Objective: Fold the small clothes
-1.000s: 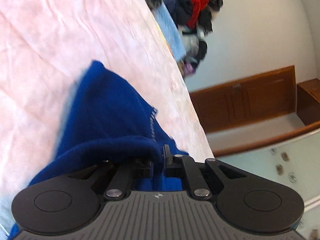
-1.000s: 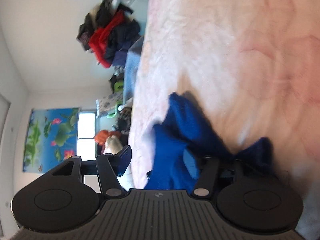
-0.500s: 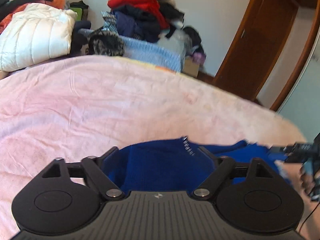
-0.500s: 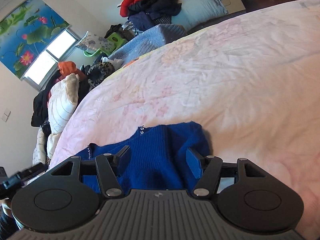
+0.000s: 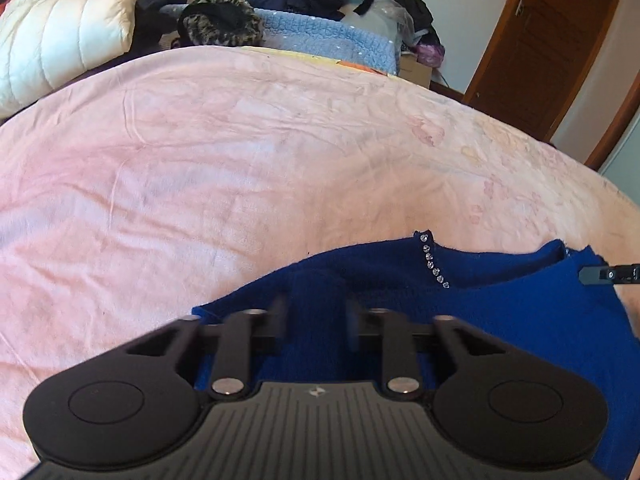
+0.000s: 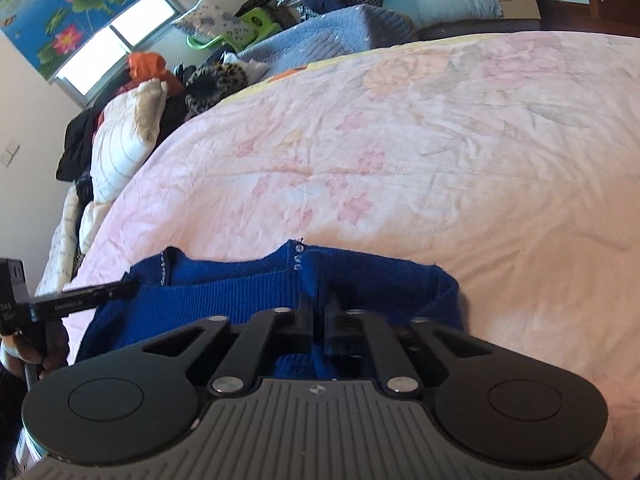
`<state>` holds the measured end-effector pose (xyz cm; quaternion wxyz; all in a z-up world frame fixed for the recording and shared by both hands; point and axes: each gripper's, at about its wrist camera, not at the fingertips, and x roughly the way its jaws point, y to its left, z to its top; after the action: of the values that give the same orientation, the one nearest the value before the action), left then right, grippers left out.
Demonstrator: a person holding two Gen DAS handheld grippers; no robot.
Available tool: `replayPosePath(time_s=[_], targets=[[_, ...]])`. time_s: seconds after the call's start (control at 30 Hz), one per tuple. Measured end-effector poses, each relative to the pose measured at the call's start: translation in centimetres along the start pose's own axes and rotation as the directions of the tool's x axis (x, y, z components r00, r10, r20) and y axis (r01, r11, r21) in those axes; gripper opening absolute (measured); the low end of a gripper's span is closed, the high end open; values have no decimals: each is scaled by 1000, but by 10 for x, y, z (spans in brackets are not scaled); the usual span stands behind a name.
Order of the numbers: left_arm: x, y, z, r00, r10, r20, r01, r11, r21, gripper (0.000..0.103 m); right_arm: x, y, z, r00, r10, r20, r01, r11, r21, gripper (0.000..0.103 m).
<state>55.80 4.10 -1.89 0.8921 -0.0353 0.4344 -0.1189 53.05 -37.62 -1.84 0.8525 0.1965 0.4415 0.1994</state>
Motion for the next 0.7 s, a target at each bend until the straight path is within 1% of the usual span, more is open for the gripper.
replayPosePath(time_s=[0.03,0.07,0.13,0.17,0.23,0.27,0.3,0.33,0.37,0.4,0.43,0.47,0.5,0.53,0.57,0.6,0.63,0.67,0.7], targets=[[-1,-2,1,1000,12,2,-12,1000,11,12,0,0,0,1000,-10,3,10,1000,-2,8],[-2,-5,3,1000,23,9,-24,999,28,8,-2,0,-1,1000,-11,12,11,1000,-2,8],[-6,-12,3,999,36,28,-38,997,62,7,-8,0,1,999,-4,45,4,1000,10,8],[-11,-15,4,998,40,47,-44,996,74,7,-15,0,2,998,16,67,-17,1000,16,8],[-22,-16,8,995,30,91,-37,997,67,6,-28,-4,5,991,50,124,-56,998,42,8],[-27,-14,12,993,19,117,-25,999,49,6,-31,-8,7,988,61,140,-70,996,56,8],[-28,-12,15,991,18,130,-22,999,32,6,-30,-13,7,989,46,144,-57,996,73,7],[-24,-11,18,992,23,127,-26,999,19,6,-24,-21,6,992,12,127,-24,995,97,7],[-14,-12,19,995,33,97,-35,999,23,6,-15,-29,4,995,-16,99,4,993,122,8],[-5,-14,17,995,60,78,-64,997,45,6,-9,-34,1,996,-26,81,15,991,134,7],[4,-17,13,993,94,68,-99,992,73,6,-6,-36,-3,996,-24,88,11,990,143,7],[11,-20,9,992,105,64,-111,990,91,6,-6,-36,-6,995,-20,100,4,988,155,7],[11,-23,6,990,115,82,-123,987,103,7,-7,-36,-7,994,-21,107,3,986,169,7],[9,-26,5,988,123,97,-134,984,114,8,-7,-36,-8,994,-30,106,10,983,182,14],[6,-27,4,987,124,107,-136,984,118,8,-8,-36,-8,994,-38,104,17,980,196,18],[-1,-28,3,986,118,114,-132,984,122,8,-13,-36,-9,993,-43,106,20,978,208,20],[-10,-29,1,985,119,125,-135,983,128,9,-21,-34,-9,991,-42,124,14,977,215,25],[-20,-29,-1,982,119,146,-139,981,134,9,-31,-32,-11,987,-38,153,4,977,215,27],[-35,-30,-5,974,127,188,-156,977,144,9,-42,-28,-14,983,-21,183,-17,979,203,27]])
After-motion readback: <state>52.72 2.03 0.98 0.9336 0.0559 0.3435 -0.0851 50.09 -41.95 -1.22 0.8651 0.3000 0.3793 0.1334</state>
